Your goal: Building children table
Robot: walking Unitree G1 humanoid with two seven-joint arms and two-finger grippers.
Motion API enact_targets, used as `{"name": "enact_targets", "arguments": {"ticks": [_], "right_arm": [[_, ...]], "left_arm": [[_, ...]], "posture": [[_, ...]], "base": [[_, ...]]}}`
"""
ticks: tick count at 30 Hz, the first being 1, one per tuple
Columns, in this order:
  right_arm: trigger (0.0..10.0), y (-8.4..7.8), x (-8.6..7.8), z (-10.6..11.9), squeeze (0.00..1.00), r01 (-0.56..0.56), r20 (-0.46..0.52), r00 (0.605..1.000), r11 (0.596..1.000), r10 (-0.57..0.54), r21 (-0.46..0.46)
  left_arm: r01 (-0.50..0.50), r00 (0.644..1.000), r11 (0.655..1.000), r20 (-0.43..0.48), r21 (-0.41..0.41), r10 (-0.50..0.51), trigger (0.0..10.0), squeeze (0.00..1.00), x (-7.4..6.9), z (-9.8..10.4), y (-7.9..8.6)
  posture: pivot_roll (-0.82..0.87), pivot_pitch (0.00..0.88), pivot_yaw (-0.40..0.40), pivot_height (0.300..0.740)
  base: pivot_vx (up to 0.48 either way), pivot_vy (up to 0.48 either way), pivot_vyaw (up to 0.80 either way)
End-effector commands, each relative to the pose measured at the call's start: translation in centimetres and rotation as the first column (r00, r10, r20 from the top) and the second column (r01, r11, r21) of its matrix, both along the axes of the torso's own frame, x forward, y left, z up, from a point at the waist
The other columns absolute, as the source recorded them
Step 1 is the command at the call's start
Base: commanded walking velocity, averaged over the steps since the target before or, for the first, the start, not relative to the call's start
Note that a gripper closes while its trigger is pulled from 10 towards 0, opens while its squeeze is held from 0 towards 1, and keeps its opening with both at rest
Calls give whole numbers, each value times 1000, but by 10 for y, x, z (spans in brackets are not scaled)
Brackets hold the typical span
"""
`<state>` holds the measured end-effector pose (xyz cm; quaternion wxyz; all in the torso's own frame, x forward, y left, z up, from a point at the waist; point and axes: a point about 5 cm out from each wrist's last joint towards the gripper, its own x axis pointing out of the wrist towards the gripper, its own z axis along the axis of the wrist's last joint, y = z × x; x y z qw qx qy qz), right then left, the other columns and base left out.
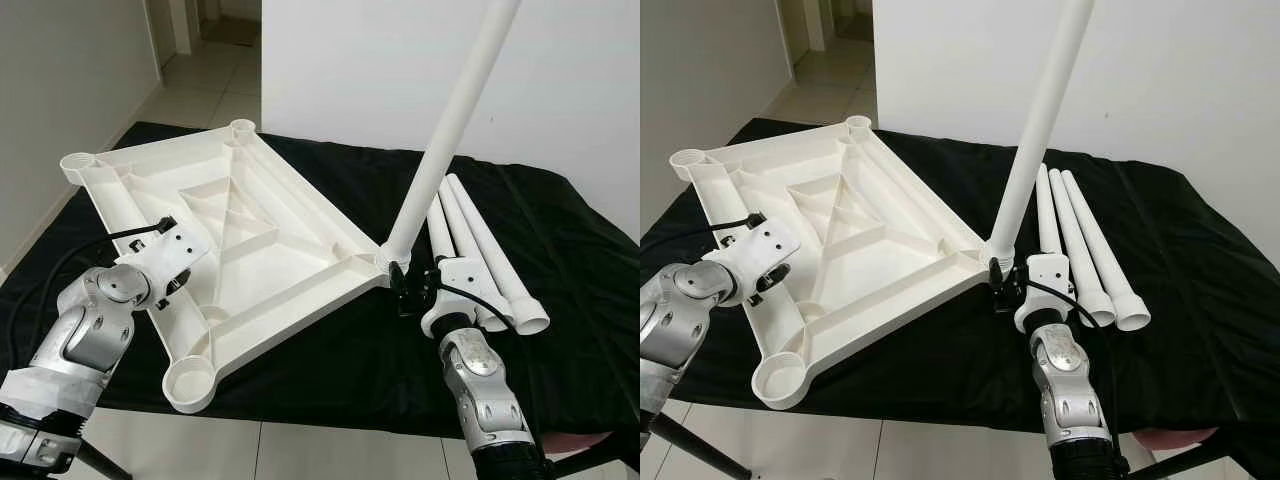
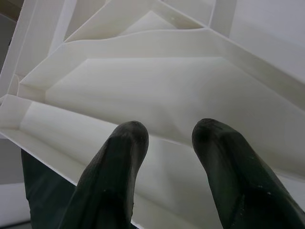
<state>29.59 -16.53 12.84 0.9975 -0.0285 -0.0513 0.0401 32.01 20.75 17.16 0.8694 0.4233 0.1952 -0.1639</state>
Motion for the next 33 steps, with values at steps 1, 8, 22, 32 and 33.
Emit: {"name": "enact_targets", "arguments": {"ticks": [1,8,22,32,33], "right_arm": [[10000,-3,-2,-1,0,10,-5,1000,1000,-10,8],[10000,-7,-3,-2,0,15,-8,1000,1000,-15,-4],[10000,-15,-6,-2,0,42,-5,999,999,-42,-11],[10000,-16,-7,-2,0,54,-7,999,998,-54,-13],[10000,-17,-7,-2,0,55,-7,998,998,-55,-13]], "left_arm": [[-140,973,989,191,54,127,10000,0,3,4,6],[81,990,994,108,68,-88,10000,0,-3,-12,-34],[297,954,954,30,30,-298,10000,0,-12,-27,-80],[311,949,950,61,0,-311,10000,0,-9,-21,-94],[302,951,953,67,-6,-301,10000,0,-8,-20,-92]], "posture": [[-25,0,-73,740],[-33,0,-64,740],[-54,0,-43,740],[-61,0,-37,740],[-61,0,-38,740]], "base": [[0,0,0],[0,0,0],[0,0,0],[0,0,0],[0,0,0]]}}
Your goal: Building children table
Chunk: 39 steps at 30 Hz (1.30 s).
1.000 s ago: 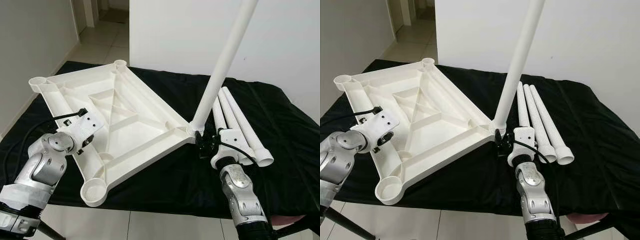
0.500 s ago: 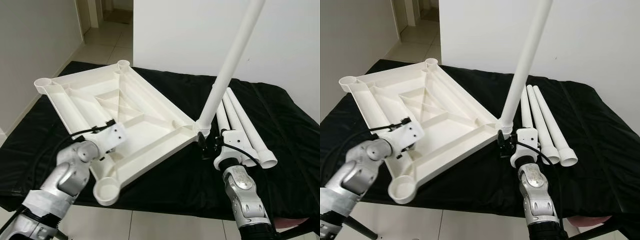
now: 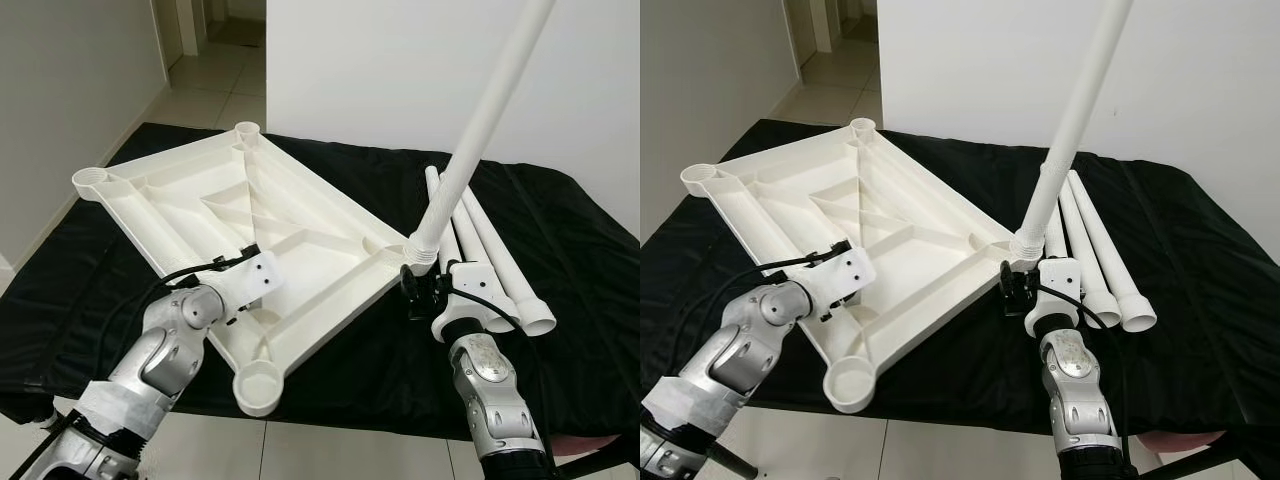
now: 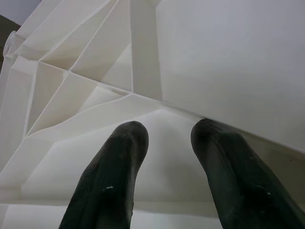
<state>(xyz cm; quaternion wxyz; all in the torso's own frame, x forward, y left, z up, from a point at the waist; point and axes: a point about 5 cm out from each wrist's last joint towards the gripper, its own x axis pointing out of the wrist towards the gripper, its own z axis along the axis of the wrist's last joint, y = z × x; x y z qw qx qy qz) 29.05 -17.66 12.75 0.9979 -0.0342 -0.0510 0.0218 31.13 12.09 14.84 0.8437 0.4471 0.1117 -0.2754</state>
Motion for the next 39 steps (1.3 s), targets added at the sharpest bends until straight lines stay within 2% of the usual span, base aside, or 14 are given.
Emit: {"name": "enact_targets", "arguments": {"ticks": [1,9,11,17,19,20,22,23,28,31,32,33,35,39], "right_arm": [[10000,-6,-1,-1,0,19,-9,1000,1000,-19,-4],[10000,-6,-1,-1,0,22,-11,1000,1000,-22,-3],[10000,-4,-4,-4,0,14,-18,1000,1000,-14,-4],[10000,-3,-6,-6,0,6,-24,1000,1000,-6,-5],[10000,-3,-8,-7,0,-1,-28,1000,1000,0,-9],[10000,-5,-9,-8,0,-6,-33,999,1000,5,-17],[10000,-5,-9,-8,0,-6,-33,999,1000,5,-17],[10000,-8,-10,-9,0,-14,-40,999,999,13,-31],[10000,-12,-9,-7,0,-14,-39,999,999,12,-43],[10000,-13,-9,-6,0,-14,-37,999,999,12,-46],[10000,-15,-10,-5,0,-13,-34,999,999,11,-51],[10000,-15,-11,-5,0,-12,-34,999,999,10,-53],[10000,-16,-11,-5,0,-12,-34,999,998,10,-55],[10000,-20,-15,-6,0,-10,-39,999,998,8,-68]], "left_arm": [[9,1000,1000,23,-16,-8,10000,0,2,5,-1],[-78,996,994,44,-72,81,10000,0,13,16,19],[-152,985,957,43,-247,168,10000,0,23,36,40],[-152,979,927,78,-342,189,10000,0,28,51,54],[-65,991,907,78,-416,107,10000,0,24,55,53],[33,998,881,64,-472,-2,10000,0,17,55,49],[33,998,881,64,-472,-2,10000,0,17,55,49],[172,982,826,23,-537,-190,10000,0,3,48,39],[249,942,778,-42,-577,-332,10000,0,-9,32,26],[263,931,779,-62,-568,-360,10000,0,-11,25,23],[249,925,777,-96,-577,-368,10000,365,-10,15,23],[231,925,773,-112,-591,-362,10000,1000,-7,13,26],[222,925,765,-118,-604,-362,10000,1000,-6,11,27],[222,928,806,-134,-549,-347,10000,1000,-1,1,41]], "posture": [[-58,0,-40,740],[-51,0,-44,740],[-36,0,-52,740],[-31,0,-56,740],[-29,0,-58,740],[-27,0,-61,740],[-27,0,-61,740],[-26,0,-65,740],[-27,0,-68,740],[-31,0,-67,740],[-38,0,-63,740],[-38,0,-63,740],[-38,0,-63,740],[-44,0,-58,740]], "base": [[0,0,0],[0,0,0],[0,0,0],[0,0,0],[0,0,0],[0,0,0],[0,0,0],[0,0,0],[0,0,0],[0,0,0],[0,0,0],[0,0,0],[0,0,0],[0,0,0]]}}
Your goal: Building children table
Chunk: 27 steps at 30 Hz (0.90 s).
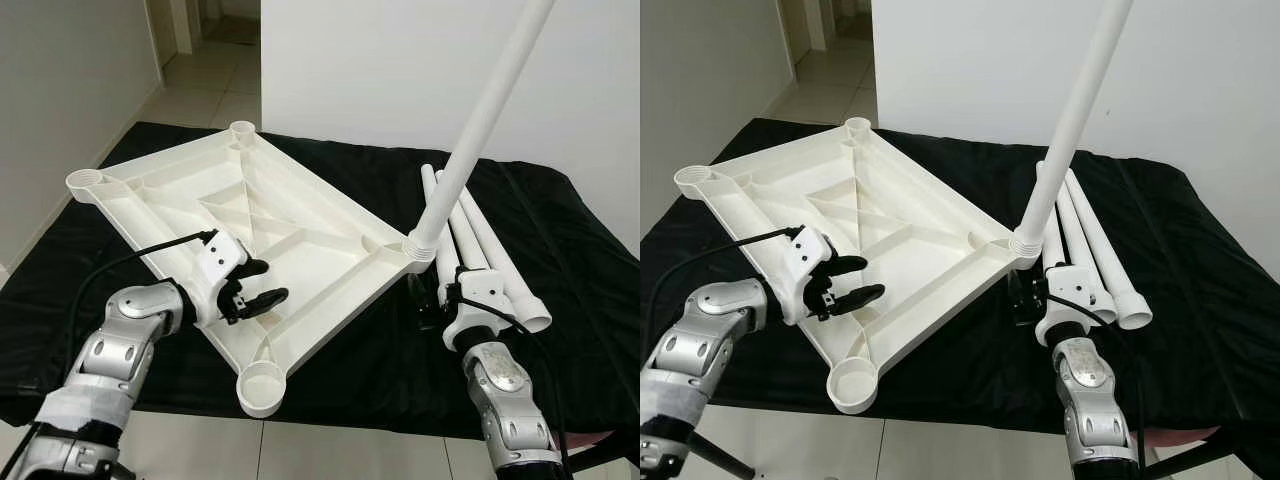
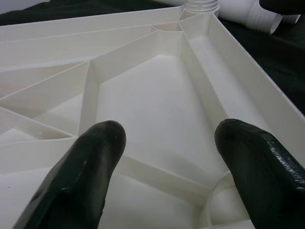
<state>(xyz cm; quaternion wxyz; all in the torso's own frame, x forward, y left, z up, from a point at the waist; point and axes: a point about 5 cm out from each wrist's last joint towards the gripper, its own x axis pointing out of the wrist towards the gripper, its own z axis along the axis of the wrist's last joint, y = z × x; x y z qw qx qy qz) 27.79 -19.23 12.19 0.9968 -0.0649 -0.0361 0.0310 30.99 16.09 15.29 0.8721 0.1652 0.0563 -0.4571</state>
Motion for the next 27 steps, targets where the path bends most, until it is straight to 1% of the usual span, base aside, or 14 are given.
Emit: {"name": "enact_targets", "arguments": {"ticks": [1,5,6,8,9,10,14,16,20,21,23,24,26,27], "right_arm": [[10000,-4,-2,-1,0,6,-10,1000,1000,-6,-6],[10000,-7,-4,0,0,7,-10,1000,1000,-7,-14],[10000,-9,-5,0,0,9,-9,1000,1000,-9,-18],[10000,-10,-6,0,0,10,-9,1000,1000,-10,-19],[10000,-11,-6,1,0,12,-9,1000,1000,-13,-22],[10000,-12,-6,1,0,14,-9,1000,1000,-14,-25],[10000,-13,-6,2,0,14,-9,1000,999,-14,-30],[10000,-15,-7,2,0,13,-9,1000,999,-13,-39],[10000,-16,-7,2,0,13,-11,1000,999,-13,-43],[10000,-16,-8,2,0,11,-12,1000,999,-12,-46],[10000,-16,-8,2,0,11,-12,1000,999,-12,-46],[10000,-16,-8,1,0,8,-14,1000,999,-9,-48],[10000,-16,-6,1,0,-5,-18,1000,999,4,-54],[10000,-16,-6,1,0,-5,-18,1000,999,4,-54]], "left_arm": [[28,1000,999,0,25,-28,10000,1000,1,-3,1],[39,999,999,-16,36,-39,10000,1000,-1,-10,7],[47,999,998,-19,40,-46,10000,1000,-2,-14,11],[45,999,998,-13,37,-44,10000,1000,-2,-15,13],[46,999,999,-7,22,-45,10000,694,-2,-13,17],[52,999,999,-13,1,-52,10000,0,-2,-11,20],[101,994,994,-29,-31,-102,10000,0,-5,-9,26],[146,986,987,-75,-62,-151,10000,0,-10,-5,32],[178,975,980,-120,-92,-188,10000,0,-14,-4,35],[199,968,977,-137,-80,-208,10000,0,-17,-6,35],[199,968,977,-137,-80,-208,10000,0,-17,-6,35],[222,963,974,-145,-49,-227,10000,0,-21,-10,36],[269,954,962,-150,53,-259,10000,0,-26,-21,35],[269,954,962,-150,53,-259,10000,0,-26,-21,35]], "posture": [[-44,0,-58,740],[-52,0,-52,740],[-52,0,-52,740],[-52,0,-52,740],[-60,0,-49,740],[-61,0,-50,740],[-63,0,-48,740],[-63,0,-48,740],[-59,0,-50,740],[-59,0,-50,740],[-59,0,-50,740],[-55,0,-54,740],[-52,0,-58,740],[-52,0,-58,740]], "base": [[0,0,0],[0,0,0],[0,0,0],[0,0,0],[0,0,0],[0,0,0],[0,0,0],[0,0,0],[0,0,0],[0,0,0],[0,0,0],[0,0,0],[0,0,0],[0,0,0]]}}
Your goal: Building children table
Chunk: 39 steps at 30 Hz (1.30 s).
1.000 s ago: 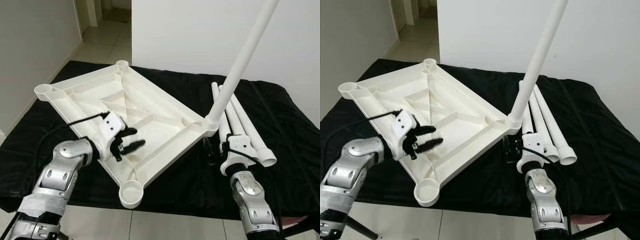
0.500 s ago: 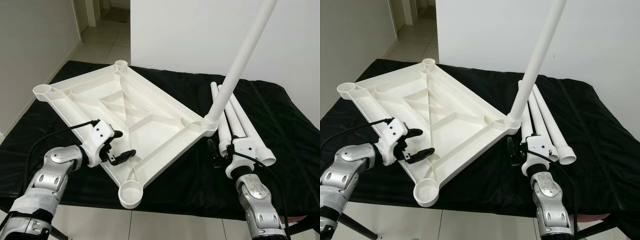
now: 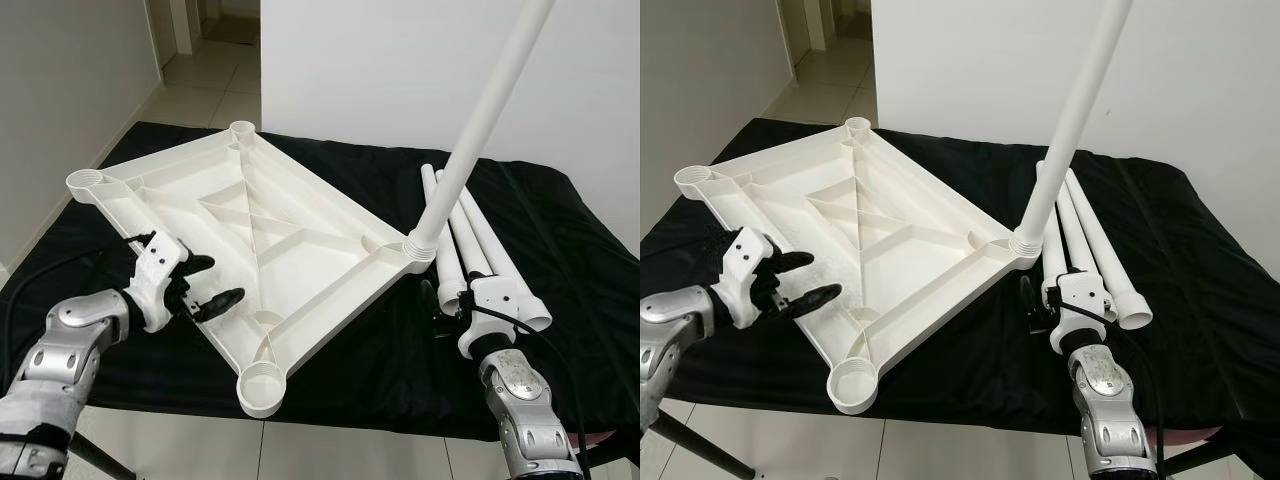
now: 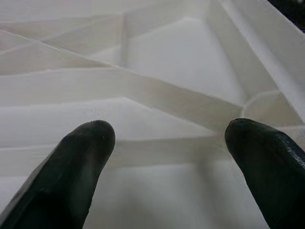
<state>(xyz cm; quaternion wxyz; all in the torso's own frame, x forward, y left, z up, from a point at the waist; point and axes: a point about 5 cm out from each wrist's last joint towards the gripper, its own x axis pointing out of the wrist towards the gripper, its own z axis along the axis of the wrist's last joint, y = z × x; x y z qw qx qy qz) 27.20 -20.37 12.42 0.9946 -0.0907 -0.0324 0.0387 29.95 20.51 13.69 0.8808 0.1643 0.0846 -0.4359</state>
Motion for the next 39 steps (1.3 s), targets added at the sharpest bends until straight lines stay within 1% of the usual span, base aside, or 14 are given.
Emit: {"name": "enact_targets", "arguments": {"ticks": [1,4,5,6,7,14,21,23,25,28,30,33,35,39], "right_arm": [[10000,-4,-1,-1,0,9,-11,1000,1000,-9,-2],[10000,-4,1,0,0,1,-11,1000,1000,-1,-8],[10000,-4,1,0,0,1,-11,1000,1000,-1,-8],[10000,-5,2,1,0,1,-9,1000,1000,-1,-10],[10000,-5,2,2,0,1,-8,1000,1000,-1,-10],[10000,-7,1,2,0,4,-5,1000,1000,-4,-13],[10000,-9,-1,2,0,10,-6,1000,1000,-10,-17],[10000,-10,-2,2,0,11,-8,1000,1000,-12,-21],[10000,-12,-2,2,0,12,-9,1000,1000,-12,-27],[10000,-12,-2,2,0,12,-9,1000,1000,-12,-29],[10000,-13,-3,2,0,13,-10,1000,999,-14,-33],[10000,-14,-3,2,0,15,-9,1000,999,-15,-35],[10000,-14,-3,2,0,15,-9,1000,999,-15,-35],[10000,-13,-4,2,0,18,-8,1000,999,-19,-37]], "left_arm": [[318,943,948,-110,22,-314,10000,0,-16,-5,-9],[357,933,925,-104,129,-346,10000,0,-17,-14,-13],[357,933,925,-104,129,-346,10000,0,-17,-14,-13],[363,931,917,-107,166,-349,10000,0,-16,-19,-15],[362,932,917,-102,171,-349,10000,0,-15,-19,-16],[349,937,916,-81,200,-339,10000,0,-8,-18,-21],[380,924,895,-60,234,-377,10000,0,-5,-19,-26],[414,910,883,-78,221,-408,10000,0,-6,-21,-29],[463,886,865,-110,195,-450,10000,0,-9,-24,-33],[480,877,856,-117,194,-466,10000,0,-11,-25,-34],[515,857,835,-141,195,-496,10000,0,-14,-30,-37],[533,846,824,-155,193,-511,10000,0,-15,-32,-39],[533,846,824,-155,193,-511,10000,0,-15,-32,-39],[565,825,798,-182,213,-535,10000,0,-13,-36,-41]], "posture": [[-52,0,-58,740],[-52,0,-62,740],[-52,0,-62,740],[-57,0,-59,740],[-57,0,-59,740],[-71,0,-50,740],[-75,0,-46,740],[-81,0,-42,740],[-83,0,-40,740],[-84,0,-38,740],[-84,0,-38,740],[-86,0,-33,740],[-86,0,-33,740],[-89,0,-27,740]], "base": [[0,0,0],[0,0,0],[0,0,0],[0,0,0],[0,0,0],[0,0,0],[0,0,0],[0,0,0],[0,0,0],[0,0,0],[0,0,0],[0,0,0],[0,0,0],[0,0,0]]}}
